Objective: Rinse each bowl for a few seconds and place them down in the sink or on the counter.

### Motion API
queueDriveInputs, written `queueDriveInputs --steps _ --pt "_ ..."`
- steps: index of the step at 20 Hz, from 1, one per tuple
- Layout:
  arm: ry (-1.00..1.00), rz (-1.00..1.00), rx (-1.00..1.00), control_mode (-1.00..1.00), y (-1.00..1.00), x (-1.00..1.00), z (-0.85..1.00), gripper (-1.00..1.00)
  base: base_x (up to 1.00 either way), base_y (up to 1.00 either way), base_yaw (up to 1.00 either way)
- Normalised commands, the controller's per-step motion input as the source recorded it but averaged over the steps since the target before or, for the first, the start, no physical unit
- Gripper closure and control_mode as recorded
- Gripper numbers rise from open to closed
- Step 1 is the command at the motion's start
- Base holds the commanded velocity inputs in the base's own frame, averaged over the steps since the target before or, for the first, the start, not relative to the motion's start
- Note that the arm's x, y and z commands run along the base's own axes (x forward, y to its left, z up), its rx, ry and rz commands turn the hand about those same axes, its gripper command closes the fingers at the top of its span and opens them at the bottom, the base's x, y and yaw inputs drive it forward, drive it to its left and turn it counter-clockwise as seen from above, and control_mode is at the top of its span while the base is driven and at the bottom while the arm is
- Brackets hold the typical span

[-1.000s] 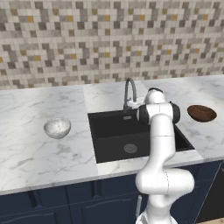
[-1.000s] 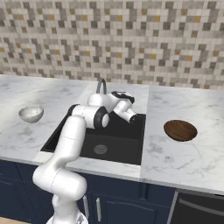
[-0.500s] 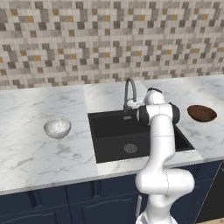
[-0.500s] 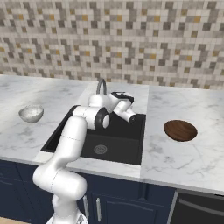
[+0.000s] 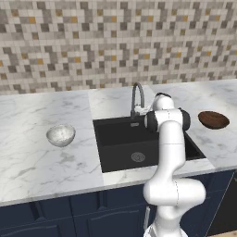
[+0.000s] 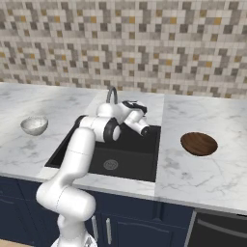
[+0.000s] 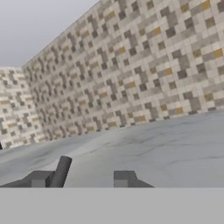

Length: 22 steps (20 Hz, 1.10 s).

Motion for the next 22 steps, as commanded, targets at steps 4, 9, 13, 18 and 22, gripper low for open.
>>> queueDriveInputs --steps 4,9,13,18,22 --pt "0.07 -0.05 0.02 -1.00 -0.43 -0.03 -0.26 1.00 0.00 0.00 0.00" --pt "0.07 -0.04 0.02 -1.00 -0.56 -0.11 -0.32 1.00 0.00 0.00 0.00" --pt "0.05 -0.03 0.02 -1.00 -0.62 -0.17 -0.34 1.00 0.00 0.00 0.00" --pt "0.03 -0.02 0.02 -1.00 -0.62 -0.19 -0.35 1.00 0.00 0.00 0.00" --pt "0.01 -0.01 0.03 -1.00 -0.62 -0.23 -0.36 1.00 0.00 0.00 0.00"
